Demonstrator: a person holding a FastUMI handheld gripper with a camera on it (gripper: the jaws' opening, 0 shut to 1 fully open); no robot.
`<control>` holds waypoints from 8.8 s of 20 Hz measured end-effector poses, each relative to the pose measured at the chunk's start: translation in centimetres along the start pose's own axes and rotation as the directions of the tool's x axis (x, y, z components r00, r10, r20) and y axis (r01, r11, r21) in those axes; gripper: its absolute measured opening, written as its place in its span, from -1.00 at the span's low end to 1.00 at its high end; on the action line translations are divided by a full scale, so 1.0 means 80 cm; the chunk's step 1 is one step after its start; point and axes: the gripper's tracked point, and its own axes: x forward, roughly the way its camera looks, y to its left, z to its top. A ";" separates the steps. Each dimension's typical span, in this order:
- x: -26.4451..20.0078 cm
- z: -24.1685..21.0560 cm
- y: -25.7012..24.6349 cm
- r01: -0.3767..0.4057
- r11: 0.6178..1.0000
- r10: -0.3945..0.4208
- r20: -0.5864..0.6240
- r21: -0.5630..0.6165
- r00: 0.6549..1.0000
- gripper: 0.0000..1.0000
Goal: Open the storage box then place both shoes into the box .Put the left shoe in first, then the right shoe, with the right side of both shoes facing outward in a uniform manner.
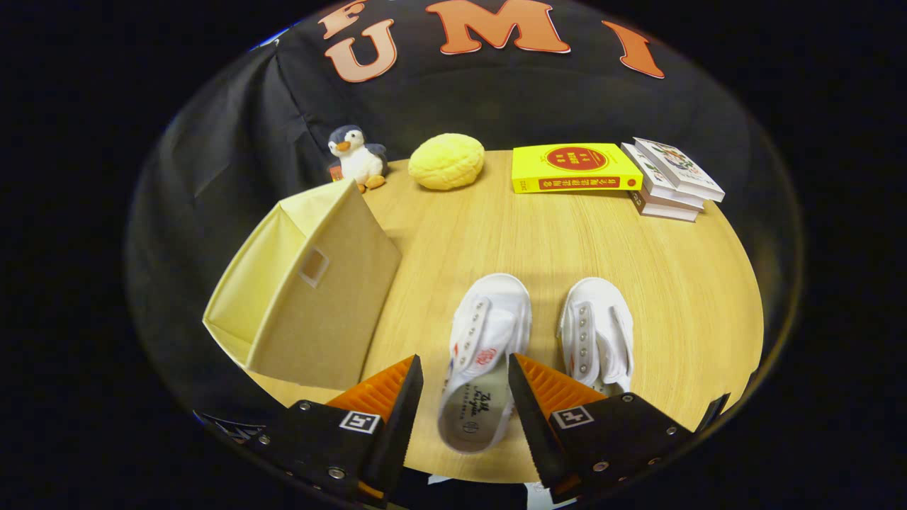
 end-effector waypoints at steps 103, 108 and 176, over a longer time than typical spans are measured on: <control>-0.056 0.050 -0.029 0.002 0.977 -0.006 0.018 0.215 1.000 0.76; -0.051 -0.011 -0.122 0.129 0.966 -0.124 -0.036 0.222 0.992 0.57; -0.012 0.179 0.255 -0.067 0.987 0.032 0.224 0.147 0.974 -0.99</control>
